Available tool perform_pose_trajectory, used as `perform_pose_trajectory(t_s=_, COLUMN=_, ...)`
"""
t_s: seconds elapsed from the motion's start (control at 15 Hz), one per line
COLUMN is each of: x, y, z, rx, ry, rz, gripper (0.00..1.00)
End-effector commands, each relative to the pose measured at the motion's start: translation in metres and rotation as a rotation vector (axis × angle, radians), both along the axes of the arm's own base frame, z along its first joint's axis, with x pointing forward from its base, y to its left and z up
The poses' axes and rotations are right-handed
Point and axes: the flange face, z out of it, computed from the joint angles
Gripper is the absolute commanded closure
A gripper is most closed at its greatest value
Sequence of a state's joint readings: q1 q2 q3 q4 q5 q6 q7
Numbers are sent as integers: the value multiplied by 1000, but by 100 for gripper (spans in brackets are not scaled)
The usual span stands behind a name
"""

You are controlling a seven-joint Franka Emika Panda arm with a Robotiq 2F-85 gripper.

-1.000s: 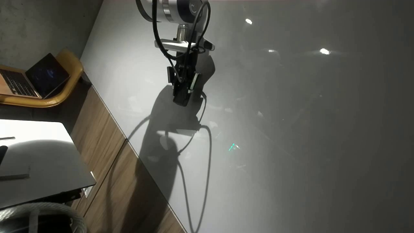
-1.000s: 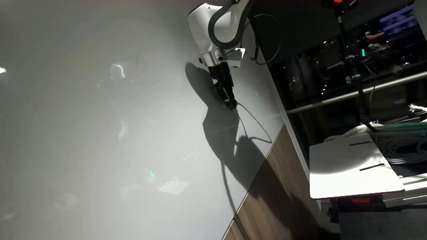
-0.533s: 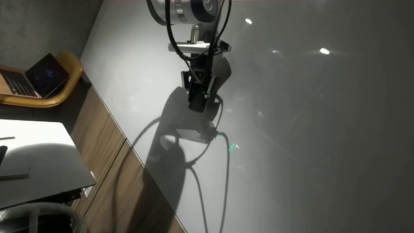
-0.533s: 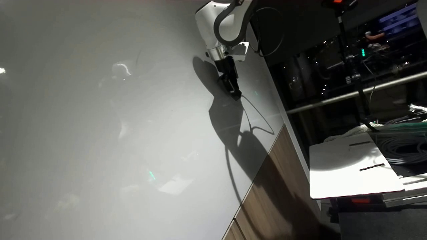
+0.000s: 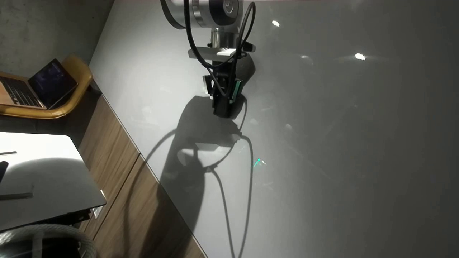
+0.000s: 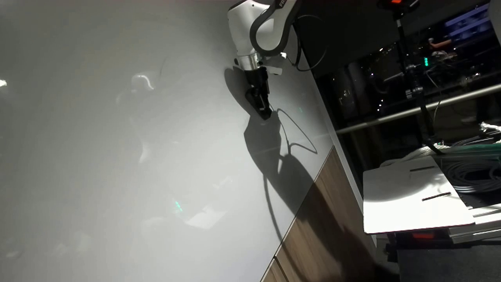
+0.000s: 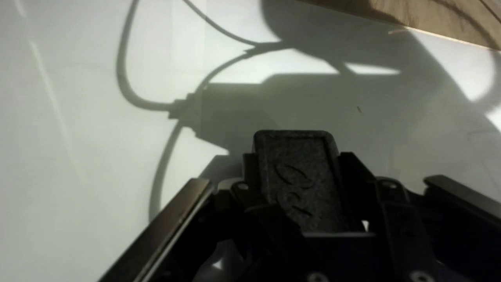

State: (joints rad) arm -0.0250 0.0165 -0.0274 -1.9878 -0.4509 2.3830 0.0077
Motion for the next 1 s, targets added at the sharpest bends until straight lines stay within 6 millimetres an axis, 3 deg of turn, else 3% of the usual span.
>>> perform_pose_trajectory(t_s=0.0, x=11, y=25, z=-2, rx=5, ry=-22, rz=53, gripper=71)
perform_pose_trajectory(t_s=0.47, x=12, y=49, z=4, rx=7, ry=-34, rz=92, gripper=71)
perform_pose_trajectory(t_s=0.93, x=19, y=111, z=-11, rx=-26, ry=-11, rz=157, gripper=71)
